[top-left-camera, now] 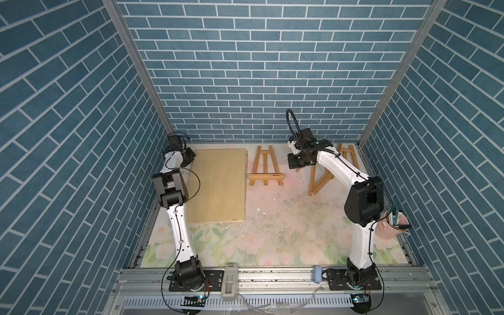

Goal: Disassemble the easel
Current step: Adjust the drawing board.

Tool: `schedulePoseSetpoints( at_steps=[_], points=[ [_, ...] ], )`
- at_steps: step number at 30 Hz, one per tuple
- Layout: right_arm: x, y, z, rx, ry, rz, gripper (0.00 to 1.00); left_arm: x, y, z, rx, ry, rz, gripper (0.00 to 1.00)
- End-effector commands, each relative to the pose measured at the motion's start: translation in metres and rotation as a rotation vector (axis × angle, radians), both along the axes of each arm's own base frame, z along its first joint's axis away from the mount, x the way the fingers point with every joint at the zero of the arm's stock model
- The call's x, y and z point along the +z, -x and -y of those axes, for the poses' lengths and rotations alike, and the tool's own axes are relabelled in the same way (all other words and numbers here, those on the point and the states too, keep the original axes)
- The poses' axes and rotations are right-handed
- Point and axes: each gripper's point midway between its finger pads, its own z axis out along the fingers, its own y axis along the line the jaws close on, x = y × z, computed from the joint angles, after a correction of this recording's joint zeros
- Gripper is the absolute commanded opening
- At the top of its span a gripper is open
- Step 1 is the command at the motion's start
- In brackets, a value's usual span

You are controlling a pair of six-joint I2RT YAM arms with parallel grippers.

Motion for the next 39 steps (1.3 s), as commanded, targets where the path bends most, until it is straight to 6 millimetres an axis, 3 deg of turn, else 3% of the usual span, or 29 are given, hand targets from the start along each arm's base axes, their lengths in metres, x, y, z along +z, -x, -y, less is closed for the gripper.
schedulePoseSetpoints(
  at_steps=[1, 39],
  points=[
    [0.0, -0.002, -0.007, 0.036, 0.013, -0.001, 0.0, -0.034, 0.009, 0.018, -0.019, 0.04, -0.078, 0.1],
    [-0.002, -0.002, -0.014, 0.081, 0.03, -0.012, 0.0, -0.04, -0.007, 0.05, -0.015, 0.082, -0.043, 0.11]
  ],
)
